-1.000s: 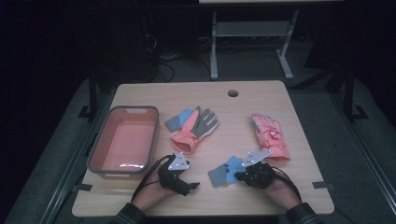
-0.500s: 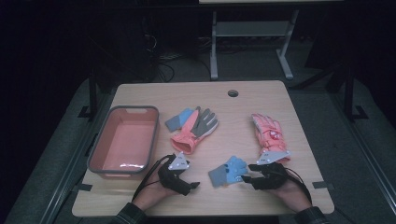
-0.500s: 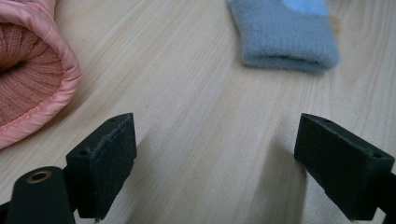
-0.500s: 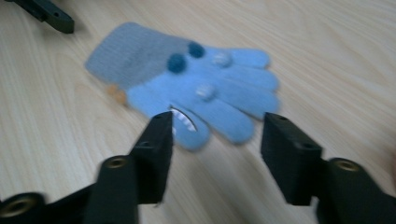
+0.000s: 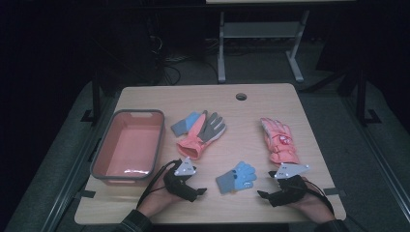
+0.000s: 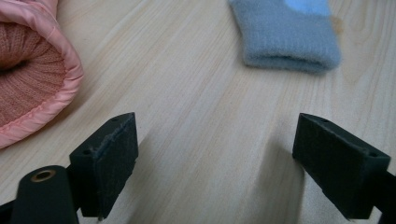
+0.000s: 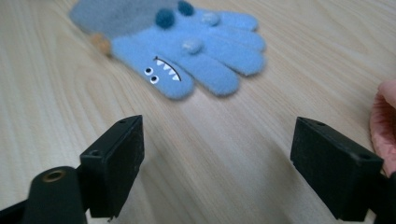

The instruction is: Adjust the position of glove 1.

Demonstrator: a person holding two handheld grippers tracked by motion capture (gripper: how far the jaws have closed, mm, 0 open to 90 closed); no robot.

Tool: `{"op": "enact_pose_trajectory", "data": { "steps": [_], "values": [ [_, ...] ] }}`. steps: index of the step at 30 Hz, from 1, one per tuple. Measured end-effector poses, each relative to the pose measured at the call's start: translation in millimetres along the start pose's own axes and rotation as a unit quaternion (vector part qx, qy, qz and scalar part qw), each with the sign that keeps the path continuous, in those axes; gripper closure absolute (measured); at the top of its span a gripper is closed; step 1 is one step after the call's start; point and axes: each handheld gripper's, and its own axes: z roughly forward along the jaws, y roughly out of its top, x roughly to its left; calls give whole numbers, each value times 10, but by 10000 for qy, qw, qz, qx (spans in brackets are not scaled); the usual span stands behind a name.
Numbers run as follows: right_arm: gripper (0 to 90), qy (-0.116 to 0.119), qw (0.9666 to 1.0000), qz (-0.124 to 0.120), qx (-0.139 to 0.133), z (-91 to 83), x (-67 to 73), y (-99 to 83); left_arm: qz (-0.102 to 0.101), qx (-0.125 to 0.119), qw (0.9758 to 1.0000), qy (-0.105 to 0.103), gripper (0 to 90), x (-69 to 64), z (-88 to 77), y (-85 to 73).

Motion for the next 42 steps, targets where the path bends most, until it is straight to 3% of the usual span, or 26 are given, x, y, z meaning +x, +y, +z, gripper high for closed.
{"op": "enact_pose_trajectory", "data": {
  "steps": [7,11,17,20,27,35,42],
  "values": [
    [140,-27,10000,-7,45,30,1,-12,53,157,9999,24,427,1,-57,55],
    [135,-11,10000,52,-17,46,-16,-23,-103,192,9997,66,626,6,-101,118],
    [129,-22,9999,72,-113,52,-18,-43,-385,203,9990,-51,879,60,-155,270],
    [129,-21,9999,75,-118,53,-18,-43,-404,225,9989,-48,894,103,-173,366],
    [129,-23,9999,79,-127,54,-17,-44,-475,16,9988,-84,895,250,-223,647],
    [130,-25,9999,80,-127,54,-17,-44,-596,-144,9980,117,896,608,-232,908],
    [130,-82,9998,155,-133,54,-21,-45,-820,-112,9960,343,896,881,-31,1009]
  ]
}}
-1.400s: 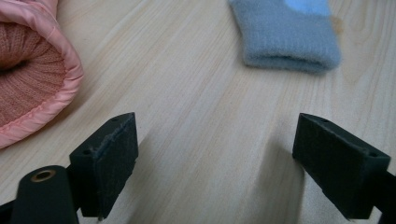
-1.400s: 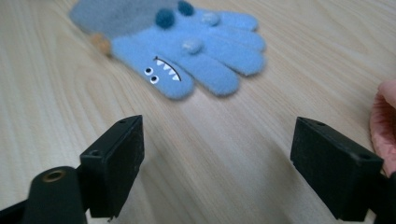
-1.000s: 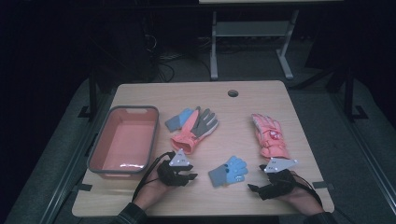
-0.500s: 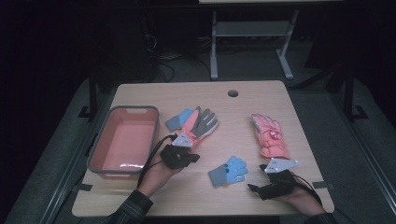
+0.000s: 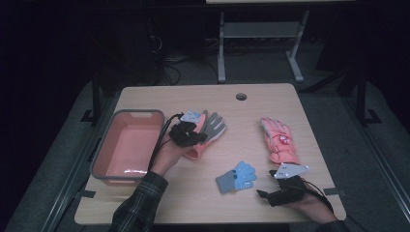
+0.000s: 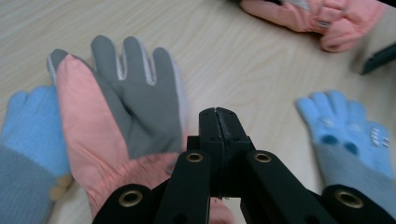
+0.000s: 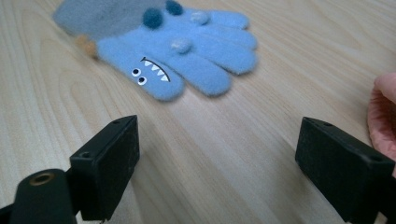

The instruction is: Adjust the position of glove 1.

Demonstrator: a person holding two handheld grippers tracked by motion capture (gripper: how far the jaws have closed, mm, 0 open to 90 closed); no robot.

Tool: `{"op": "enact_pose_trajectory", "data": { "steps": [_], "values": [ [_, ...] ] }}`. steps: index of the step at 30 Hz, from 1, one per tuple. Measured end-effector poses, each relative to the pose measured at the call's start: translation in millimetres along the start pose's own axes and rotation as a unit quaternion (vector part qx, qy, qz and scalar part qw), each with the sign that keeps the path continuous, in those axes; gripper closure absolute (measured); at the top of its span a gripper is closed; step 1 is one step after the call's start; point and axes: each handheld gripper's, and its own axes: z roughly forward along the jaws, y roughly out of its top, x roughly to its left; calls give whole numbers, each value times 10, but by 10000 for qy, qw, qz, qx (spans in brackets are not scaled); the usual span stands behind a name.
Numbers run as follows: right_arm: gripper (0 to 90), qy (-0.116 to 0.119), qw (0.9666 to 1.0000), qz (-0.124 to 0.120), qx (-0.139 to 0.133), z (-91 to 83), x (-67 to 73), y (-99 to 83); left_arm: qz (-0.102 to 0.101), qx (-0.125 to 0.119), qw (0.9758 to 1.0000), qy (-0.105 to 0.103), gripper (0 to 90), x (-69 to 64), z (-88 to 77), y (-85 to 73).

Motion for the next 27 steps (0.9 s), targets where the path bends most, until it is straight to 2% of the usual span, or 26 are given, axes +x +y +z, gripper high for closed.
{"op": "enact_pose_trajectory", "data": {
  "steps": [2,8,10,12,15,20,27],
  "values": [
    [130,-1,10000,5,2,0,1,0,-5,40,10000,52,896,57,69,10],
    [130,-1,10000,21,7,-1,3,1,-241,150,9994,180,896,233,246,-2],
    [130,-3,10000,21,7,-1,3,1,-225,236,9991,283,897,282,282,-2],
    [130,-3,10000,23,6,0,3,1,-249,236,9989,309,896,287,318,15],
    [130,-2,10000,8,1,0,1,0,-185,372,9984,383,897,289,382,38],
    [130,-2,10000,24,6,-1,3,1,-232,443,9983,312,897,280,485,23],
    [130,-2,10000,-1,-1,0,0,0,-172,411,9990,59,897,174,575,62]
  ]
}}
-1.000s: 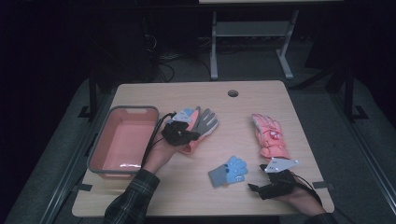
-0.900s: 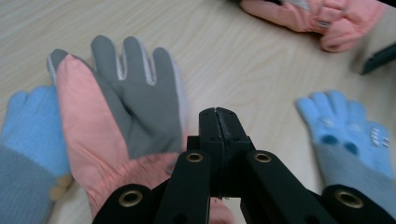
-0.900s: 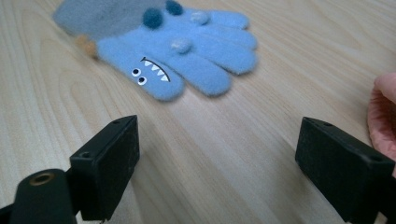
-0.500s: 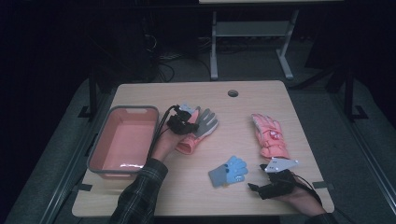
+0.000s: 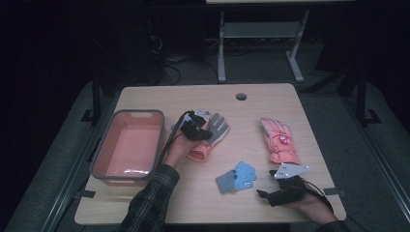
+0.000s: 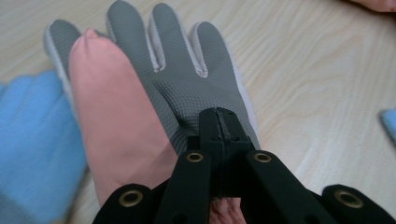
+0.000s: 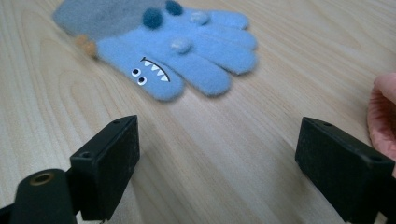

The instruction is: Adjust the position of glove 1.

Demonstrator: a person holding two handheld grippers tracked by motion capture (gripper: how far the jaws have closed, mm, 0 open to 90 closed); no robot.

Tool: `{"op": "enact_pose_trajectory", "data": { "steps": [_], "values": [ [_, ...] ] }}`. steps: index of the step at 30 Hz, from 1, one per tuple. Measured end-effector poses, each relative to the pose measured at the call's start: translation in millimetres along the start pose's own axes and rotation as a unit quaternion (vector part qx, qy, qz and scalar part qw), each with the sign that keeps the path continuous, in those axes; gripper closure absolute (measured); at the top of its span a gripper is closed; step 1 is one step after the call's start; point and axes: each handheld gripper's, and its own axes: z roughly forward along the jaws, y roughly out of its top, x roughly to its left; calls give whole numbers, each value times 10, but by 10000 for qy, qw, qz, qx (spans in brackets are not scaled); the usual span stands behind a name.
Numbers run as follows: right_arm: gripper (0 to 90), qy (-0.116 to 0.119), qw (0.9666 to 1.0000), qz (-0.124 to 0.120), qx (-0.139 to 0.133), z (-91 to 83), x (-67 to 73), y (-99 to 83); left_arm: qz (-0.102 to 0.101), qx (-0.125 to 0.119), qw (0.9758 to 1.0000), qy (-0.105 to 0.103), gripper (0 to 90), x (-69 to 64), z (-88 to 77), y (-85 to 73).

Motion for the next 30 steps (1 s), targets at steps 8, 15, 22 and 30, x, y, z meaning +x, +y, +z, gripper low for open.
{"op": "enact_pose_trajectory", "data": {
  "steps": [8,15,22,30],
  "values": [
    [130,0,10000,2,4,-1,0,0,176,-32,9996,-238,897,-194,146,129],
    [130,-4,10000,25,5,-1,5,2,439,41,9980,-453,897,-403,318,297],
    [130,1,10000,25,-8,1,5,1,573,83,9963,-639,897,-576,463,425],
    [130,4,10000,29,13,-1,5,2,630,55,9954,-718,896,-625,483,486]
  ]
}}
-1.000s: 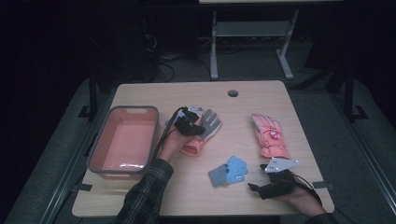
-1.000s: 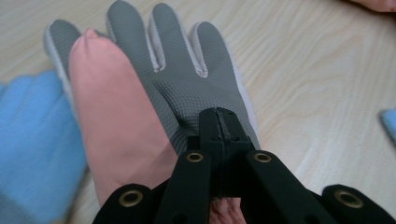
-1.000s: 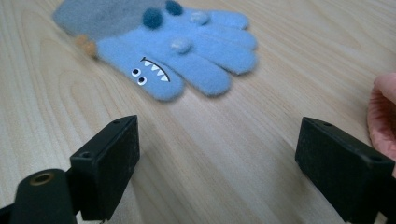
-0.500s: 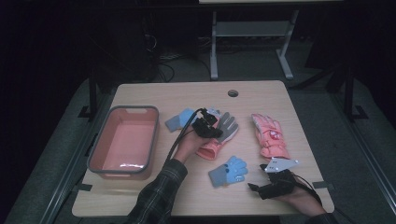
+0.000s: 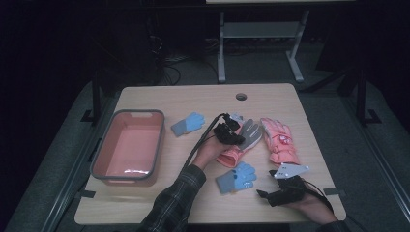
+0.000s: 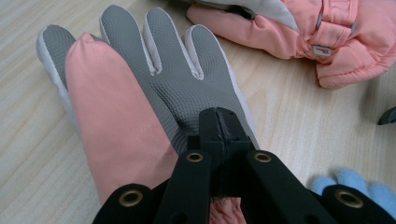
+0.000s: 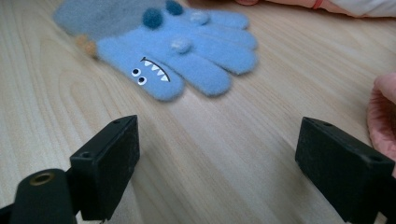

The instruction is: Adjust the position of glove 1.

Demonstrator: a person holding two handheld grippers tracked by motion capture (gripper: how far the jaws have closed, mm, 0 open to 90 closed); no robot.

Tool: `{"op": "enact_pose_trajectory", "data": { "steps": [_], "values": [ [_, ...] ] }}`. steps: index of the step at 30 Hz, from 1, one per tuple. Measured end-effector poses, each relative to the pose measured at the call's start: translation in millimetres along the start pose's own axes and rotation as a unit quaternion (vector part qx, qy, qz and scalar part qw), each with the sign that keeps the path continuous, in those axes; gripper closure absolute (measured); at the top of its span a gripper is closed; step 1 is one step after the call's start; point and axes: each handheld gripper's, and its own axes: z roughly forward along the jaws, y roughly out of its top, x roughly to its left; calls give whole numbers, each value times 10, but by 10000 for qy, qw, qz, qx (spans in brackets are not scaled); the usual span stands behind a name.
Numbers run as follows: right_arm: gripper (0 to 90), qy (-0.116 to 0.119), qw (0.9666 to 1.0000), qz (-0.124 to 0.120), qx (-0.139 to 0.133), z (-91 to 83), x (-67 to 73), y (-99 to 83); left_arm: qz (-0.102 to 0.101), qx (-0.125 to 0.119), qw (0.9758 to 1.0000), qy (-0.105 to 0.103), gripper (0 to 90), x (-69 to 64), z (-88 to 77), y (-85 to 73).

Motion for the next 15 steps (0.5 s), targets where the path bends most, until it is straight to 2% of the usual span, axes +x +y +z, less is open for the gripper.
{"op": "enact_pose_trajectory", "data": {
  "steps": [3,7,11,15],
  "values": [
    [130,-3,10000,2,-1,0,0,0,-48,-97,9999,83,896,43,-95,-7],
    [130,-4,10000,4,0,0,1,0,-129,-146,9992,355,896,165,-260,-62],
    [131,-6,10000,-8,-22,3,-1,-1,-425,-230,9966,665,896,341,-386,-191],
    [130,4,10000,10,-12,2,2,0,-566,-187,9930,1024,896,521,-465,-325]
  ]
}}
